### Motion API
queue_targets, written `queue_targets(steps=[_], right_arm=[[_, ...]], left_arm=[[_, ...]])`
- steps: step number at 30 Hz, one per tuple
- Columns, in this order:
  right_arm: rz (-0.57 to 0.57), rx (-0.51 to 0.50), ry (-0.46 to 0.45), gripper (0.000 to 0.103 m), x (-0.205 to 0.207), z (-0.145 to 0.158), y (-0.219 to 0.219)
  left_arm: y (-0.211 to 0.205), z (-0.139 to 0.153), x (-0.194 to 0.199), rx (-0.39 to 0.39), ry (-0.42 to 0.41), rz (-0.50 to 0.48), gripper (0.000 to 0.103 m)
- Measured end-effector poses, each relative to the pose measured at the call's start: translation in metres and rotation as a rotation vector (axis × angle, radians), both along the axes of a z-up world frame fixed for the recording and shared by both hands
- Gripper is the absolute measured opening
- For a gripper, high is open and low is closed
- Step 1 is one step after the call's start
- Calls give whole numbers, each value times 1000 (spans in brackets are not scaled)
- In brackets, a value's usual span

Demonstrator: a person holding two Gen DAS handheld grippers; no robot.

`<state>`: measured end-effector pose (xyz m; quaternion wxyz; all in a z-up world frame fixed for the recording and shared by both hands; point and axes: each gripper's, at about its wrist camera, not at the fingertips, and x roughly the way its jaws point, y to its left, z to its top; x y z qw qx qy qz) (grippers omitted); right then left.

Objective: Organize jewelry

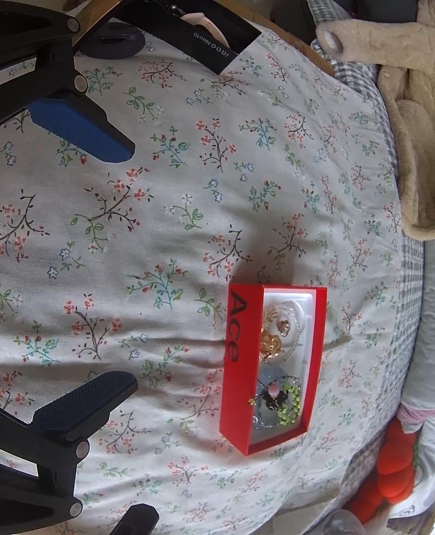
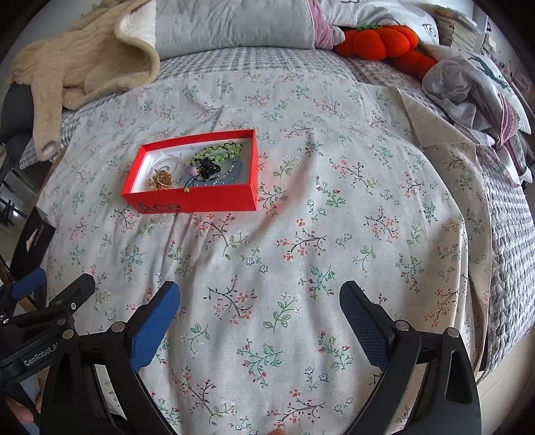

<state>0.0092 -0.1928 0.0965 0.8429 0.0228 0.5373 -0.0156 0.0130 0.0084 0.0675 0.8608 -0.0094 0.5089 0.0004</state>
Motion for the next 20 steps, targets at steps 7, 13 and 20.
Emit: queue_targets(steps=[7,13,20], right_arm=[[5,-11,0,98,0,-1,4],[8,-17,4,98,1,-3,7],[11,-18,8,98,1,-4,9]], left_arm=[[-1,2,-2,0,-11,-4,102],[-2,2,-3,8,-12,-10,102],[-1,2,-4,16,-13,-21,102]])
